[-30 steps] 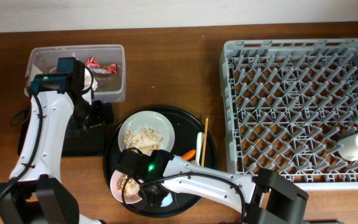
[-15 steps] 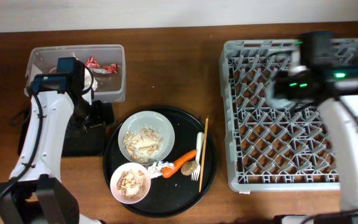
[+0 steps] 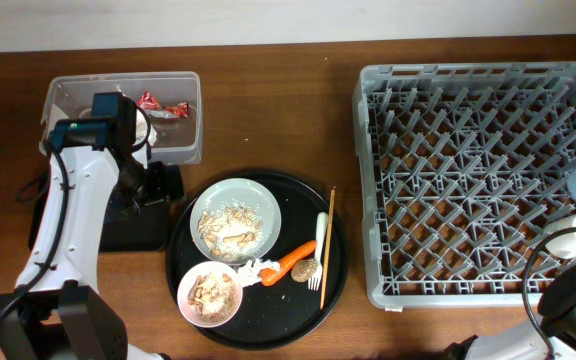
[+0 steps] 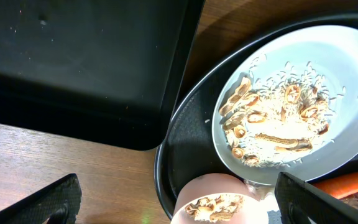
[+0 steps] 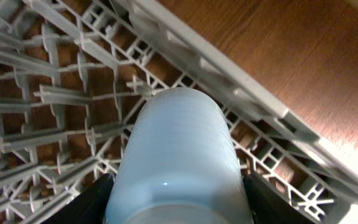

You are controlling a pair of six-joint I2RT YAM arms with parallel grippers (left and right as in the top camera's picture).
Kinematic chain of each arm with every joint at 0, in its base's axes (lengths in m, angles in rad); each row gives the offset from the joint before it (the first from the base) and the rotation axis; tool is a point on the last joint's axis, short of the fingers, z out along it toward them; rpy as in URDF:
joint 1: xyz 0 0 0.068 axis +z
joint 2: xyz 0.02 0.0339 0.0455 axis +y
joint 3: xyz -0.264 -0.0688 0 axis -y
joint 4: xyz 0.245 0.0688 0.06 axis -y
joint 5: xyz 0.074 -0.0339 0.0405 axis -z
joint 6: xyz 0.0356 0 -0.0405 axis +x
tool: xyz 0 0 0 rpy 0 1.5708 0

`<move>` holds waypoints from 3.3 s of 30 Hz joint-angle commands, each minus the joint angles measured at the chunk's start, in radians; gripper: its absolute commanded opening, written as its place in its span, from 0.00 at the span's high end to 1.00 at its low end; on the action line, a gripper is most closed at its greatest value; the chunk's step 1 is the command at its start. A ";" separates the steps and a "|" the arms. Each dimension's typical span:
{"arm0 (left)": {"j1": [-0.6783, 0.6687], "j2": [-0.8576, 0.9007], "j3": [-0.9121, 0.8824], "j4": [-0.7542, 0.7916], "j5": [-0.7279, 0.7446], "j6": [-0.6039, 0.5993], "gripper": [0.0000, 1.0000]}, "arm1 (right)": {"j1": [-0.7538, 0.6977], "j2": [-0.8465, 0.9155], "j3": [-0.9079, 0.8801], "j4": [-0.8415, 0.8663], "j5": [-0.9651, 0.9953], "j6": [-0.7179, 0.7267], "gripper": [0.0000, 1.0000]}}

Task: Sort waste into correct bins and load items into the dishwasher rack
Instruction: 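Pick the second white cup with the right gripper, place it in the rack, then grasp the white plate of rice with the left gripper and lift it, then tilt the plate with the left gripper to pour rice onto the black tray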

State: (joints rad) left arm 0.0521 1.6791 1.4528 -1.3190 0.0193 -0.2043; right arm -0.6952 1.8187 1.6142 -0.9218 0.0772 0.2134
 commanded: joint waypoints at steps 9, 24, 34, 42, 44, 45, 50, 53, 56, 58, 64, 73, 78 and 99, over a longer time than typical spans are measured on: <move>0.000 -0.006 -0.002 0.001 0.001 0.008 0.01 | -0.006 0.092 0.014 0.040 -0.005 0.013 0.03; -0.021 -0.006 -0.002 0.002 0.031 0.009 0.01 | 0.478 -0.259 0.054 -0.554 -0.291 -0.102 0.02; -0.359 -0.006 -0.009 0.060 0.031 0.008 0.01 | 0.859 -0.259 -0.089 -0.553 -0.283 -0.128 0.02; -0.618 0.041 -0.149 0.341 0.045 -0.034 0.01 | 0.742 -0.259 -0.089 -0.571 -0.062 -0.040 0.02; -0.638 0.119 -0.149 0.377 0.040 -0.034 0.03 | 0.659 -0.259 -0.089 -0.575 -0.065 -0.046 0.02; -0.638 0.148 -0.149 0.383 0.024 -0.034 0.07 | 0.634 -0.259 -0.089 -0.575 -0.066 -0.049 0.02; -0.639 0.255 -0.149 0.449 -0.027 -0.034 0.29 | 0.615 -0.259 -0.089 -0.570 -0.065 -0.048 0.02; -0.643 0.319 -0.149 0.460 -0.027 -0.034 0.33 | 0.615 -0.259 -0.089 -0.566 -0.065 -0.048 0.02; -0.678 0.354 -0.149 0.486 -0.027 -0.033 0.40 | 0.615 -0.259 -0.089 -0.566 -0.065 -0.048 0.02; -0.700 0.359 -0.149 0.489 -0.063 -0.033 0.44 | 0.615 -0.259 -0.089 -0.566 -0.065 -0.048 0.02; -0.706 0.359 -0.138 0.481 -0.089 -0.033 0.59 | 0.615 -0.259 -0.089 -0.567 -0.065 -0.048 0.02; -0.706 0.359 -0.138 0.439 -0.159 -0.033 0.92 | 0.615 -0.259 -0.089 -0.567 -0.065 -0.048 0.02; -0.706 0.359 -0.120 0.395 -0.204 -0.033 1.00 | 0.615 -0.259 -0.089 -0.568 -0.065 -0.048 0.02; -0.454 0.126 0.153 0.034 -0.162 -0.013 1.00 | 0.615 -0.259 -0.089 -0.575 -0.061 -0.052 0.02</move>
State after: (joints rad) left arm -0.4725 1.8423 1.5845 -1.2762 -0.1982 -0.2497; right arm -0.0761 1.5772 1.5318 -1.4929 -0.0013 0.1577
